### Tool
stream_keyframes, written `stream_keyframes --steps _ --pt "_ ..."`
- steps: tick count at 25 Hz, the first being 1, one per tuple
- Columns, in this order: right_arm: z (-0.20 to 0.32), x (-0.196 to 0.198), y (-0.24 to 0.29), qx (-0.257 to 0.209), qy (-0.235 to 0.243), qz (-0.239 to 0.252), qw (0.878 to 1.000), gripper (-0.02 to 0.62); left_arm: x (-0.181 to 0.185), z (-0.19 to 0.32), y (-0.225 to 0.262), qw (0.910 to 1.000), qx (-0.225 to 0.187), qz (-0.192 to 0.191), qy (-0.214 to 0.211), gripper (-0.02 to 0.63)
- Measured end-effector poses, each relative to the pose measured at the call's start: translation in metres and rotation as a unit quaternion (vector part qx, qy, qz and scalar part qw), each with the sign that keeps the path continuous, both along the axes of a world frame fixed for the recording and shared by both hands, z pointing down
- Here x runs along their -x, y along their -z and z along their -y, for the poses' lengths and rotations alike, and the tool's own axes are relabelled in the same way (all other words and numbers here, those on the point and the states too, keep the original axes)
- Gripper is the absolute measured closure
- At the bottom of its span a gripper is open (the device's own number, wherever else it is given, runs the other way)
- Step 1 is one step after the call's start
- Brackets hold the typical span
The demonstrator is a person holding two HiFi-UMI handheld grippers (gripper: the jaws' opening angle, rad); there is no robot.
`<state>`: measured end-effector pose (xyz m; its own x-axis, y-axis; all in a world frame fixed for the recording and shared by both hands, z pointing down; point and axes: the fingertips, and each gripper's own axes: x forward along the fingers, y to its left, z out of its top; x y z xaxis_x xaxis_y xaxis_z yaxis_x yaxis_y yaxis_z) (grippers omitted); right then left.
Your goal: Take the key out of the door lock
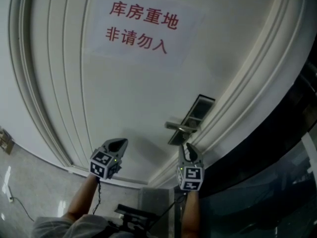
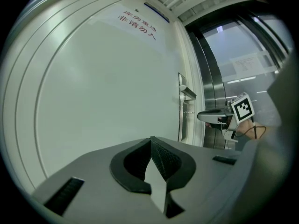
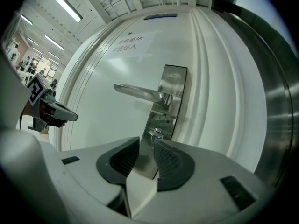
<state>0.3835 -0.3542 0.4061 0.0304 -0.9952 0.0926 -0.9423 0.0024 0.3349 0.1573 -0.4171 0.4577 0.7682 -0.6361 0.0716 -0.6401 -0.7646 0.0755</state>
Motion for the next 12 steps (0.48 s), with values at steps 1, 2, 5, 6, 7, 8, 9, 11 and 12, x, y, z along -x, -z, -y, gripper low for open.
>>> stream_keyframes --steps 1,2,5,6,7,8,9,11,12 --pt "0.002 -0.001 0.002 0.001 0.001 -0.001 1.0 0.48 0.0 0.0 0.0 1.0 0.0 0.0 0.001 0.614" --pt "0.004 0.0 0.004 0.001 0.002 -0.002 1.0 0.479 0.0 0.001 0.0 1.0 0.0 -0.001 0.002 0.614" --pt "0.01 0.001 0.013 -0.002 0.005 -0.007 1.0 0.462 0.0 0.002 0.002 1.0 -0.001 -0.003 0.005 0.614" --pt "0.012 0.0 0.013 -0.002 0.004 -0.01 1.0 0.459 0.0 0.002 0.002 1.0 -0.002 -0.003 0.006 0.614" --pt "0.014 -0.002 0.014 -0.001 0.004 -0.013 1.0 0.454 0.001 0.002 0.003 1.0 -0.002 -0.004 0.008 0.614" --pt "0.016 -0.004 0.014 0.0 0.002 -0.015 1.0 0.454 0.001 0.003 0.004 0.9999 -0.002 -0.005 0.009 0.614" --pt "0.017 -0.005 0.015 0.001 0.001 -0.017 1.0 0.453 0.002 0.003 0.004 0.9999 -0.002 -0.005 0.011 0.614" --pt "0.02 -0.009 0.016 0.002 -0.001 -0.02 1.0 0.453 0.004 0.005 0.004 0.9999 -0.002 -0.006 0.015 0.614" --pt "0.021 -0.01 0.016 0.003 0.0 -0.022 1.0 0.453 0.005 0.006 0.004 0.9998 -0.001 -0.007 0.016 0.614"
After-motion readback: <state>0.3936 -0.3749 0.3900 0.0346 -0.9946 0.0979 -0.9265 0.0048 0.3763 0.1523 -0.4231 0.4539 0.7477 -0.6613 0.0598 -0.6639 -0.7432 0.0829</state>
